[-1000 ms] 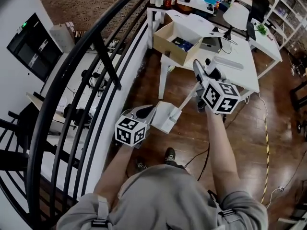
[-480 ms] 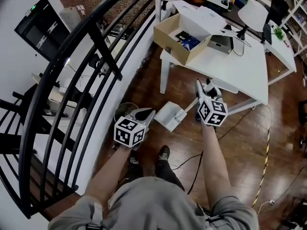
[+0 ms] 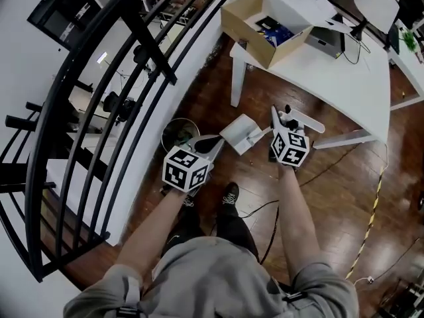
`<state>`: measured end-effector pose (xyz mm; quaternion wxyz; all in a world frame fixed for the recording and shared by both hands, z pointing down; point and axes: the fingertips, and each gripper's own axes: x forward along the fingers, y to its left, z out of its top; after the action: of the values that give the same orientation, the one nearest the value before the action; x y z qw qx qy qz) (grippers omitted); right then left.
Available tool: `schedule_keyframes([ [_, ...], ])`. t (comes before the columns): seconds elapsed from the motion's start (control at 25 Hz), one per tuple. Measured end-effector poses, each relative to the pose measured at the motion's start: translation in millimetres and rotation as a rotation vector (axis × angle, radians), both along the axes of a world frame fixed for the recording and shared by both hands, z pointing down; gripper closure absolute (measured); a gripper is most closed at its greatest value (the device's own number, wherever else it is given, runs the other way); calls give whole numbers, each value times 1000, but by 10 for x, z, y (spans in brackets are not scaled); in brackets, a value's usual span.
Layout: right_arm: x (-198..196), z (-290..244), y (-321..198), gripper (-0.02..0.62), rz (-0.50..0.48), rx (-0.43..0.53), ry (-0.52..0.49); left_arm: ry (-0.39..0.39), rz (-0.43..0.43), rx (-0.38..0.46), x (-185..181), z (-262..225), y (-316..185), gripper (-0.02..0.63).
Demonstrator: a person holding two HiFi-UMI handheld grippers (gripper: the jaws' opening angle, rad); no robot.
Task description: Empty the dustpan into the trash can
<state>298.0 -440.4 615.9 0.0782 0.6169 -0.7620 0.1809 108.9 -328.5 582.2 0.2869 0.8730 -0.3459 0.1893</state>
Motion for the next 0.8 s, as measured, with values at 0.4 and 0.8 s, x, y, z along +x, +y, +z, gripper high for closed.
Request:
schedule_keyframes([
  [0.4, 173, 217, 316, 394, 91, -53, -28, 11, 17, -25, 46, 62, 70, 601],
  [0.8, 137, 365, 736, 388, 137, -102, -27, 33, 33, -21, -105, 23, 227, 601],
])
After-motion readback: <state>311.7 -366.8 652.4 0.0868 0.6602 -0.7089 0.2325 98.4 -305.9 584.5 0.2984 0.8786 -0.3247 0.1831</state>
